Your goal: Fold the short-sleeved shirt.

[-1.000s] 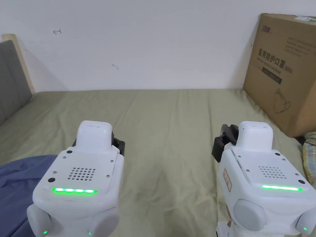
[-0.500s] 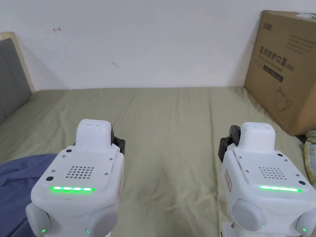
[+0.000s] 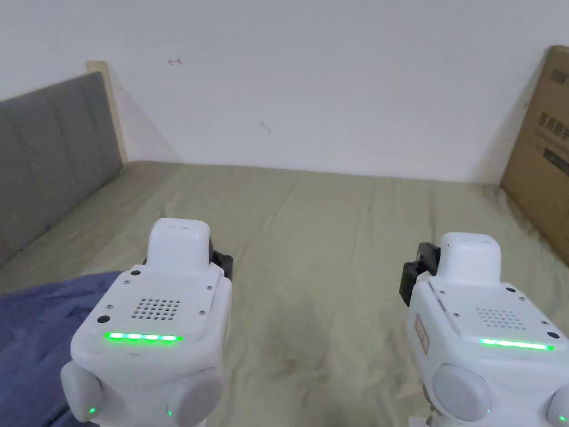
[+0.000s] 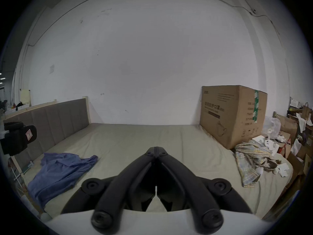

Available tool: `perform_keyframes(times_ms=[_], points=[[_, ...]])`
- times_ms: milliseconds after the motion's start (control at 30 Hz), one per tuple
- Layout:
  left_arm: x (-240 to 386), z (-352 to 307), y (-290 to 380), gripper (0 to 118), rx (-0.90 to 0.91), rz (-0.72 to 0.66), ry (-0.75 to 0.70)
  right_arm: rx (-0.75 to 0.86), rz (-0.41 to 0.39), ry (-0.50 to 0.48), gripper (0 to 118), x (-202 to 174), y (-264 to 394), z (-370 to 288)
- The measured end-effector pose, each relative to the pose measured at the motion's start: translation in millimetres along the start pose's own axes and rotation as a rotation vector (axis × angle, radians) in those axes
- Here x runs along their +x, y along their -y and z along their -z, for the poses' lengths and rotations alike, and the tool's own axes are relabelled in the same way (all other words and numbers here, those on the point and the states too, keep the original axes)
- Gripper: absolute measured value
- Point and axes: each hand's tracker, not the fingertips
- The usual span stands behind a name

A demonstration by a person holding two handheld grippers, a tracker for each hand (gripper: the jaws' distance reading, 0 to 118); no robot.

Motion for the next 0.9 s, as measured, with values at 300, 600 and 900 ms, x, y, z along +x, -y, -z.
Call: perform_keyframes(times_ms=[300,600,900], points=[[-87.0,-31.5,8.4,0,-0.045,0.002,-0.259,-0.05,0.021,-0.278,0,-96.1,0.3,23.3],[-140.7,-45.4,24.2,0,-0.12,0.006,-0.37,-0.115,-0.004,-0.445,0,-178.4,14.4,27.4],[-170.2,-10.9,50.3,0,-0.245,-0.073,-0.372,-0.162,-0.046,-0.467,0,-201.1,28.8,41.2]])
